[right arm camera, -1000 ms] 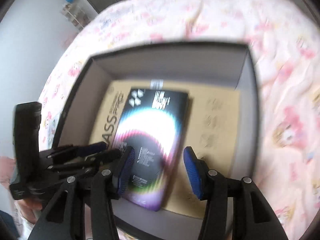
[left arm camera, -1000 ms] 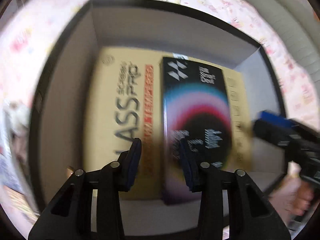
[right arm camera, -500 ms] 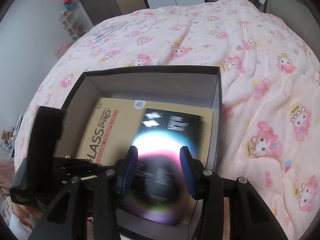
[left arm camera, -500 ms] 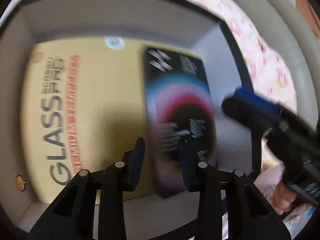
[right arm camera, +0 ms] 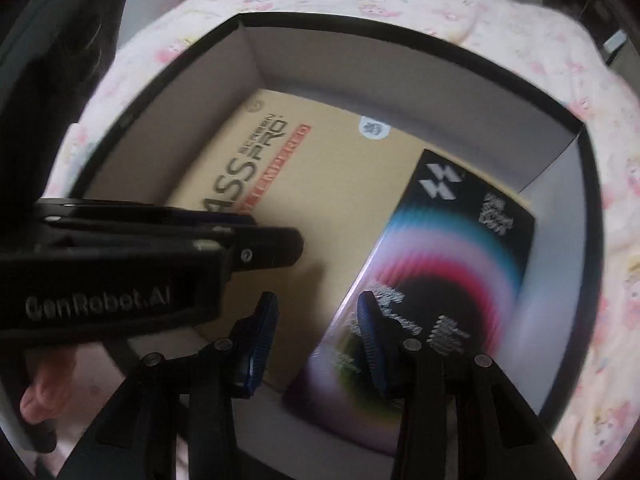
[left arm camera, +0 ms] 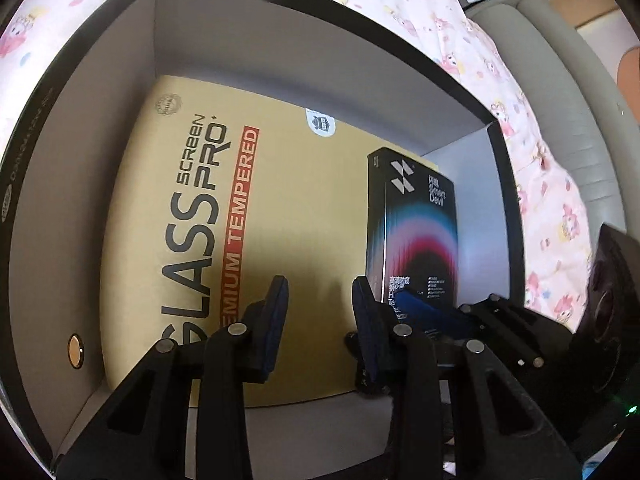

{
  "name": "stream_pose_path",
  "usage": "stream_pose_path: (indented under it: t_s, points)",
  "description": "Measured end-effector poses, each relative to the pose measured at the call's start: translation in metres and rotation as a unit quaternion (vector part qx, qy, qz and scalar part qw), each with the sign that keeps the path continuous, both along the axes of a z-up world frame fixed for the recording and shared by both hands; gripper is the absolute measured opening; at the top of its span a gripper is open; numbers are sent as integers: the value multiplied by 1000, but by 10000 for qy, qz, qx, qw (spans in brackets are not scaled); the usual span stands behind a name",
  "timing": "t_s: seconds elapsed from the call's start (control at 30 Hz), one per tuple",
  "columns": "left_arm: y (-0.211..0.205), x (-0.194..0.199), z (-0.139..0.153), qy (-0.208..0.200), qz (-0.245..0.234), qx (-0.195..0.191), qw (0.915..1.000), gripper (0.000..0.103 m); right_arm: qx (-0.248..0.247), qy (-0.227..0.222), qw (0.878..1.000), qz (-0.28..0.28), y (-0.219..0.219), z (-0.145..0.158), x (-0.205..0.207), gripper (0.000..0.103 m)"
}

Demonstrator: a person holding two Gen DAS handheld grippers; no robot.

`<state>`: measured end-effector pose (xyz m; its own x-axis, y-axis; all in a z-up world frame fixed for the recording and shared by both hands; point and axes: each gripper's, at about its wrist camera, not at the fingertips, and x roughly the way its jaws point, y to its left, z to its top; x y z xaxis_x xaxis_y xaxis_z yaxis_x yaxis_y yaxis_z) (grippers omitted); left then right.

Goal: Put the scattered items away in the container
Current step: 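Withdraw both grippers from the container toward the items on the bedspread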

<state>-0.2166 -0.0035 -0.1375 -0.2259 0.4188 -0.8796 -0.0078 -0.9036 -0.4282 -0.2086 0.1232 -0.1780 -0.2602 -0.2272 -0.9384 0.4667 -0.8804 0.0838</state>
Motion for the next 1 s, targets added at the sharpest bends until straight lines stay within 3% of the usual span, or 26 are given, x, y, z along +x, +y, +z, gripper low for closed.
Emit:
stream_pose_path:
  t_s: [0.13, 0.27, 0.47, 0.57, 0.63, 0.67, 0.87, 1.0]
  points:
    - [1, 6, 0, -16, -121, -28, 9999, 32, 280, 122, 9987, -415, 20, -4, -4, 38]
    - [8, 16, 7, 133, -302, -105, 9994, 31, -159, 1, 9974, -705, 43, 10, 0, 33]
    - [26, 24, 4, 80, -704, 23, 9975, 31, -330, 1074, 9870, -1146, 74, 68, 14, 33]
    - [38, 27, -3, -131, -951, 260, 9950, 35, -192, 1376, 9813, -1333, 79, 79, 8, 33]
    - [44, 34, 1, 36, -1097, -39, 9939, 36, -178, 1273, 9824, -1353, 78, 74, 3, 33]
    - [44, 36, 2, 90, -1149, -84, 9933, 41, -178, 1193, 9833, -1363, 78, 71, 4, 33]
    - [19, 45, 5, 103, -998, 168, 9948, 43, -49, 1077, 9850, -1346, 70, 61, 3, 39]
    - [3, 60, 30, 723, -854, -395, 9929, 43, -111, 1147, 9841, -1353, 67, 62, 7, 45]
